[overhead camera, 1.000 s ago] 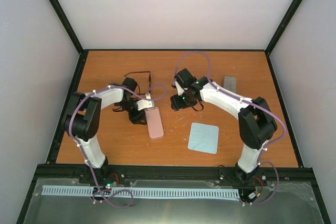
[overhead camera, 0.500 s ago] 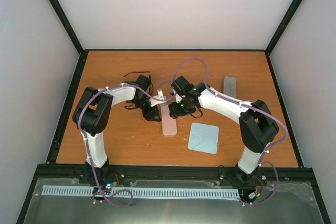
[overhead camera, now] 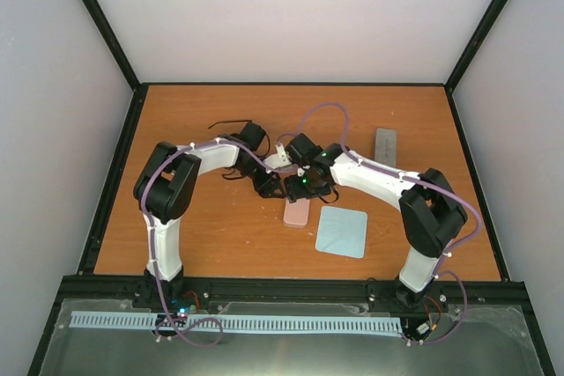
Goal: Organize the sunglasses
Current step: Move the sunglasses case at the center of the board, then pick up the sunglasses case from the center of the board.
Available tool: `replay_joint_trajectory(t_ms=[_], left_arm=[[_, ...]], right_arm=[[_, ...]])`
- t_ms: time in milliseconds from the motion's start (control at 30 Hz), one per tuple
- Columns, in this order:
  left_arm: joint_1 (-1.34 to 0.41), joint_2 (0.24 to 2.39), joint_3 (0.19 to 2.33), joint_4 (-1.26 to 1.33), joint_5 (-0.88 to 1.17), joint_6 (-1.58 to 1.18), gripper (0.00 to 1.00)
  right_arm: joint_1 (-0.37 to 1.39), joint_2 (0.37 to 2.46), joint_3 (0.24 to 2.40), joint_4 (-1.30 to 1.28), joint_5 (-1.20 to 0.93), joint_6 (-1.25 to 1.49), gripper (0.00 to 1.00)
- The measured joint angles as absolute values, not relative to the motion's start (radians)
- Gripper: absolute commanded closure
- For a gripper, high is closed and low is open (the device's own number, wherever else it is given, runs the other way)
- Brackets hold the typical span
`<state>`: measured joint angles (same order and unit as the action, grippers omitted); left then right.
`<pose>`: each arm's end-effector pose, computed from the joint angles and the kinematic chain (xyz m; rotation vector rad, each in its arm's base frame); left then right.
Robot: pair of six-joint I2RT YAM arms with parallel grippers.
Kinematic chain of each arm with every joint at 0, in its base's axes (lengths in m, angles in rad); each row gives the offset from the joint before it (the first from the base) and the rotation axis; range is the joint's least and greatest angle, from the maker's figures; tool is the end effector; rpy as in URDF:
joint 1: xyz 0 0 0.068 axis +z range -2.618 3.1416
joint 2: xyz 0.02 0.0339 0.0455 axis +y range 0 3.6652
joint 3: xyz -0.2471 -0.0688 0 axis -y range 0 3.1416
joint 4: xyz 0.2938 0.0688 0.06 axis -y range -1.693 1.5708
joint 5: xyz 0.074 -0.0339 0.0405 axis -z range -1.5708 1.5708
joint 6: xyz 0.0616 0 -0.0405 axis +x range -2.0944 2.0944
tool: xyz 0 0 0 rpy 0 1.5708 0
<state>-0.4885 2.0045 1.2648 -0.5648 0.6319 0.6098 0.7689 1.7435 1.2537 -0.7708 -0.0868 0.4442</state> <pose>0.3484 -0.2264 0.0647 1.5184 2.2536 -0.8638 0.2775 0.2759 0.1427 -0.4905 2.8723 0.3637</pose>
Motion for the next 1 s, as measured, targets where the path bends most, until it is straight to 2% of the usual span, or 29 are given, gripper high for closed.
replay_joint_trajectory(t_ms=[100,533,1000], left_arm=[[-0.468,1.979,1.232,-0.525,0.617,0.585,0.16],[-0.082,1.805,1.169,-0.439,0.670,0.473,0.15],[-0.037,1.740,1.188,-0.427,0.757,0.390,0.14]], right_arm=[[0.773,1.744,1.254,-0.768,-0.070,0.474,0.25],[0.777,1.691,1.258,-0.784,-0.030,0.609,0.19],[0.759,1.906,1.407,-0.875,-0.042,0.681,0.18]])
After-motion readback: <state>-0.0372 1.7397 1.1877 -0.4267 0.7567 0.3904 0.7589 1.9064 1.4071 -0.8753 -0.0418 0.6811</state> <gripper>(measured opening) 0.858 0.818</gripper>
